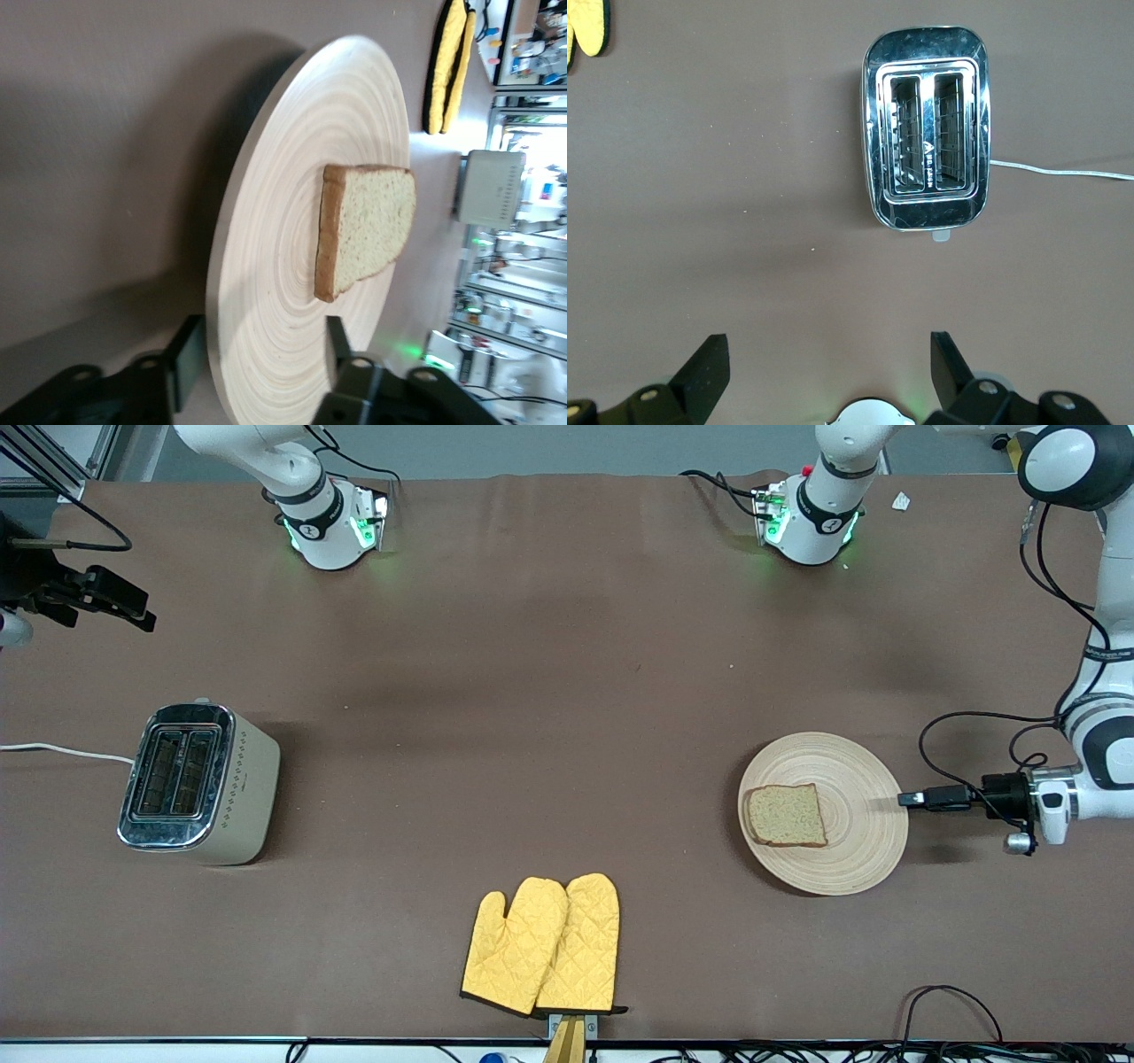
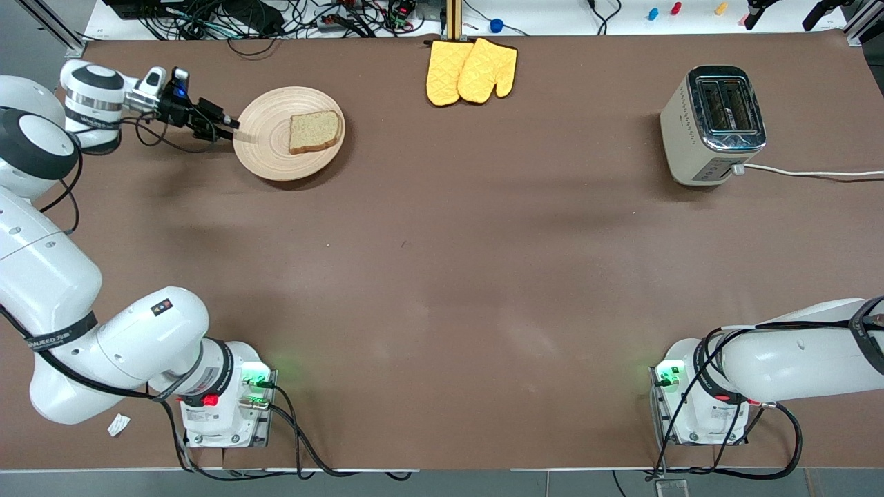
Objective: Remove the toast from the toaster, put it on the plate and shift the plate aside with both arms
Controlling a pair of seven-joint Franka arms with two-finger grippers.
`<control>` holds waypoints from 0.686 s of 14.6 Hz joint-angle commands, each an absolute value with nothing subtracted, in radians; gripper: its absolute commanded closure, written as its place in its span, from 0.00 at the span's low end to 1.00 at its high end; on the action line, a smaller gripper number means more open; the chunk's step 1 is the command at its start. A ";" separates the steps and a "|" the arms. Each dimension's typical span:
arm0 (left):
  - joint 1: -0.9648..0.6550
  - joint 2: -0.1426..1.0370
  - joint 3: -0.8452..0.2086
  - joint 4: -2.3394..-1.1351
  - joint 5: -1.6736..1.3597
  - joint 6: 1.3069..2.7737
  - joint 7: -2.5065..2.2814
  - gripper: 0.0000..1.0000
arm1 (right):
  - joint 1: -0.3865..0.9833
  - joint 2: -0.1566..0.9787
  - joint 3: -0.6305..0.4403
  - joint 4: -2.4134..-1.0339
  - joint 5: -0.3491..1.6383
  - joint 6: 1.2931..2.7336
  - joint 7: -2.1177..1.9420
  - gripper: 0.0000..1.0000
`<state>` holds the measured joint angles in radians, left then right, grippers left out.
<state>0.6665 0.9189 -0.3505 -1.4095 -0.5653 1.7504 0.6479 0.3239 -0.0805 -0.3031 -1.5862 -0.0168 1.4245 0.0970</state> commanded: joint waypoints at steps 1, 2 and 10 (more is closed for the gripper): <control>0.657 0.898 -0.351 -1.309 -0.450 1.752 0.640 0.00 | 0.330 -0.092 -0.305 -1.585 -0.018 1.410 0.104 0.00; 0.657 0.884 -0.353 -1.295 -0.418 1.752 0.620 0.00 | 0.330 -0.092 -0.305 -1.585 -0.020 1.413 0.104 0.00; 0.601 0.568 -0.368 -1.298 -0.200 1.760 0.298 0.00 | 0.328 -0.091 -0.307 -1.585 -0.018 1.414 0.104 0.00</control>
<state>0.6337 0.6812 -0.3767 -1.2534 -0.2511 1.7590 0.3785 0.3239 -0.0805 -0.3046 -1.5838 -0.0168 1.4223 0.0970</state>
